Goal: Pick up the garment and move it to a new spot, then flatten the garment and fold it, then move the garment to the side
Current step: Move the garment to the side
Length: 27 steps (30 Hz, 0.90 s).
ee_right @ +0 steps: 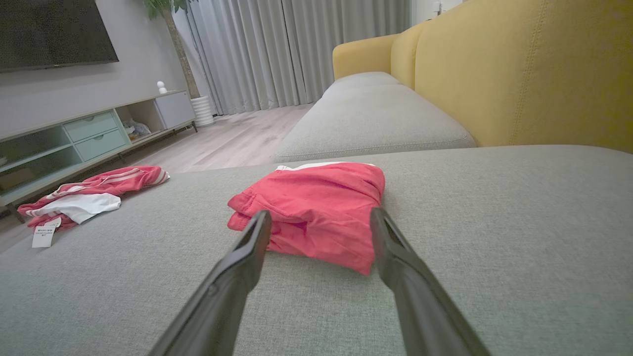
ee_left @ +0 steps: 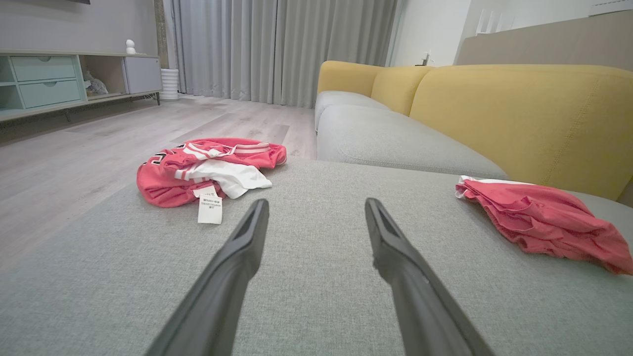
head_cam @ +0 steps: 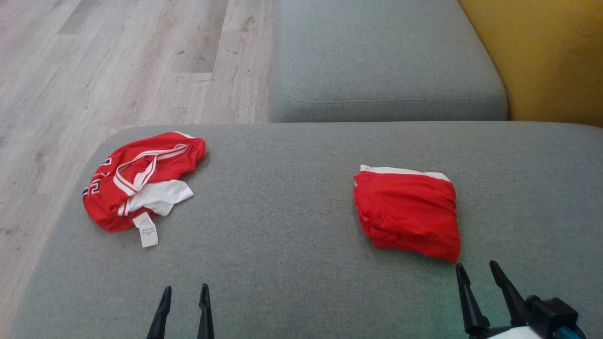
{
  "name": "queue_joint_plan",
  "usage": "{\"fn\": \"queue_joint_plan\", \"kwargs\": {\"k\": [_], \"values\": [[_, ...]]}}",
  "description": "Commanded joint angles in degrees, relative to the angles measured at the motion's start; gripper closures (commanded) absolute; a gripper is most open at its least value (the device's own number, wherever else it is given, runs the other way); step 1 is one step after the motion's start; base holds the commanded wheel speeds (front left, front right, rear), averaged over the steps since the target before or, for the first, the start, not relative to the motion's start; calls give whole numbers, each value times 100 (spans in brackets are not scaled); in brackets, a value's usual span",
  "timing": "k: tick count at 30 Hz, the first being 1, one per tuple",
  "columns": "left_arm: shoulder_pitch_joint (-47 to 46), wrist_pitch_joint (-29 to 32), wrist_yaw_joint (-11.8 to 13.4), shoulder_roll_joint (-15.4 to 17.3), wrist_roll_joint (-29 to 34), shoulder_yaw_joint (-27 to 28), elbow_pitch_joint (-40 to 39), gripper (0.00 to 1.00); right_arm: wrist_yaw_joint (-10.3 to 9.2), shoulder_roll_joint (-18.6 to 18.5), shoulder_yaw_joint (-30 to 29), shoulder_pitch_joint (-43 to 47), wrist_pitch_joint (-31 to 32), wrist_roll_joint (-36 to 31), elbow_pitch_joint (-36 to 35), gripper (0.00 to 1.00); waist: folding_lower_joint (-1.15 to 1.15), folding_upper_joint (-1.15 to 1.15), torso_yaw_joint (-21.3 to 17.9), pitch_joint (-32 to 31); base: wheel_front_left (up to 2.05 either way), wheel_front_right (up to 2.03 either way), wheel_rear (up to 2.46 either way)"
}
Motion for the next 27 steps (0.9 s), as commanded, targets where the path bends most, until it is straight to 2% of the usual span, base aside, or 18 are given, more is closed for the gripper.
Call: {"fn": "queue_joint_plan", "kwargs": {"k": [1, 8, 15, 22, 27], "values": [[-371, -30, -32, -12, 89, 197, -138, 0, 39, -38, 89, -184, -78, -64, -178, 0, 0, 0, -3, 13, 0, 0, 0], [-529, -30, -114, -12, 242, 168, -110, 0, 39, -8, 80, -195, -79, -86, -167, 0, 0, 0, -19, 127, 0, 0, 0], [-867, -30, -157, -12, 361, 91, -193, 0, 39, 36, 25, -534, -79, 54, -62, 0, 0, 0, -36, 546, 0, 0, 0], [-1216, -30, -110, -12, 373, -149, -261, 0, 39, -123, 39, -1504, -56, 712, 758, 0, 0, 0, 10, 1058, 0, 0, 0], [-1513, -30, -38, -12, 359, -354, -324, 0, 39, -356, -14, -2471, 485, 1302, 1646, 0, 0, 0, 104, 1478, 0, 0, 0]]}}
